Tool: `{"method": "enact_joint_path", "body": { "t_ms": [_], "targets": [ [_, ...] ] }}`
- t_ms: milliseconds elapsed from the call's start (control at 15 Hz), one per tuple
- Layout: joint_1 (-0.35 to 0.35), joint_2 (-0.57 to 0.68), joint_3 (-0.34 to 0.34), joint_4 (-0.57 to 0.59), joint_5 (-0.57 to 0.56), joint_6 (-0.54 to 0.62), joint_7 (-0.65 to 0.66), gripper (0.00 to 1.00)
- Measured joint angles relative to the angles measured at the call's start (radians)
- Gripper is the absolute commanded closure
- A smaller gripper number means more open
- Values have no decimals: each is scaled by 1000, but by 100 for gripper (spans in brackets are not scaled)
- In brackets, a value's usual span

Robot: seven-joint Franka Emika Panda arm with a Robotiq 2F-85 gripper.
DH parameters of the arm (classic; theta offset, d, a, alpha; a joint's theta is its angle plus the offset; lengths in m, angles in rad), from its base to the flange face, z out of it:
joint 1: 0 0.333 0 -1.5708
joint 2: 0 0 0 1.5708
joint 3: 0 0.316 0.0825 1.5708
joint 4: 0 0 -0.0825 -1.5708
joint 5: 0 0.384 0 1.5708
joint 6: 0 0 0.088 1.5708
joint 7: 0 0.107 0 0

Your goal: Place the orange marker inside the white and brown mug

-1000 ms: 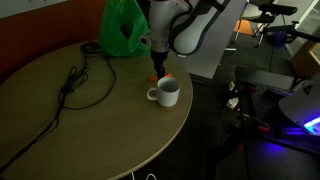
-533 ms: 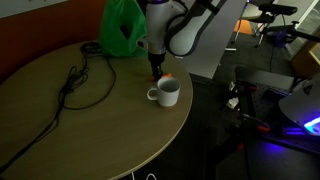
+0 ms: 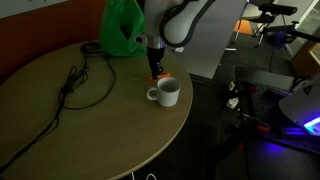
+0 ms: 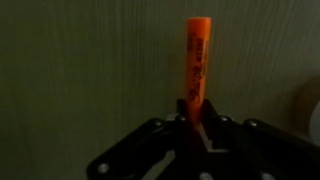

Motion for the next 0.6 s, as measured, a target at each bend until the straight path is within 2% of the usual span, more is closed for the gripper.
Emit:
{"method": "enact_joint_path", "body": {
  "t_ms": [133,333,467,600],
  "targets": [
    [-78,-30,83,-6,75,-12,-127,95],
    [-194,-94,197,-16,229,-117,-381,95],
    [-237,-144,228,-22,344,-215,-550,95],
    [-240,-190,222,-30,443,-303,-682,95]
  ]
}}
